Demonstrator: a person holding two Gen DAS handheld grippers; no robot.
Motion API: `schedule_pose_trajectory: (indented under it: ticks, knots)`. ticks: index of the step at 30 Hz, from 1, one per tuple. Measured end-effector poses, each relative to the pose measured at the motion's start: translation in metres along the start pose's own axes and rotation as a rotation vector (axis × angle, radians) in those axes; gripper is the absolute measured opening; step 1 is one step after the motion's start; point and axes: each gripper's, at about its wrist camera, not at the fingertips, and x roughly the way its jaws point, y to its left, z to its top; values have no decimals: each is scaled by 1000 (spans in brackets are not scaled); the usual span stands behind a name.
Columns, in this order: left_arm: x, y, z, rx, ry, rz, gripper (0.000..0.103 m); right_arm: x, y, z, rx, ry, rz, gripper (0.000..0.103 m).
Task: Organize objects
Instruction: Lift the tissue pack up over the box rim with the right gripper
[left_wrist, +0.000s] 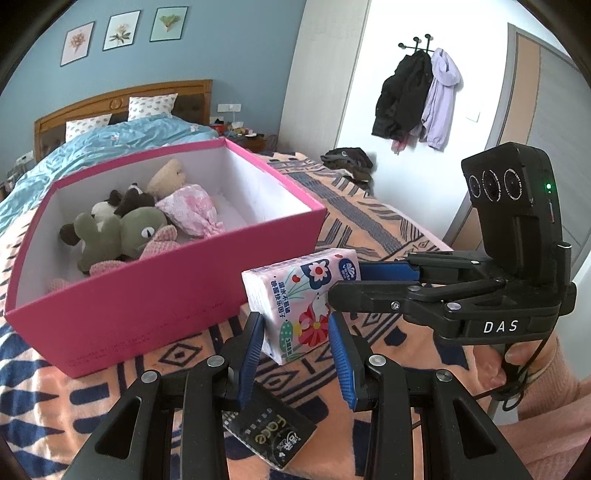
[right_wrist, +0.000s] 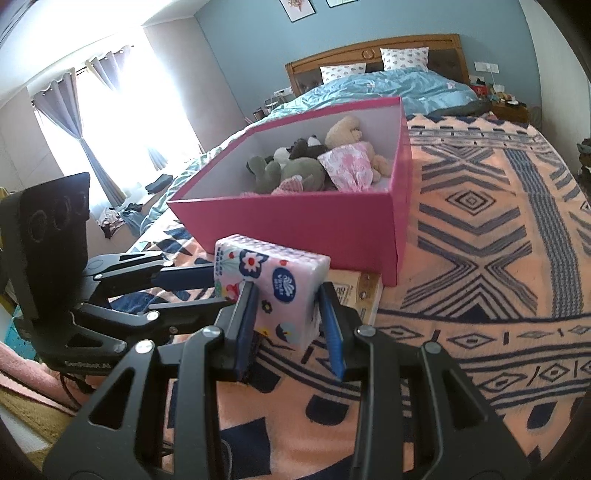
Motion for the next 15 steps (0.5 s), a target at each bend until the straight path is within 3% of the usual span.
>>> schedule_pose_trajectory:
  ticks: [15]
  knots:
    - [-10, 16, 38, 8, -47, -24, 36, -5, 5, 41, -55, -36, -13, 38]
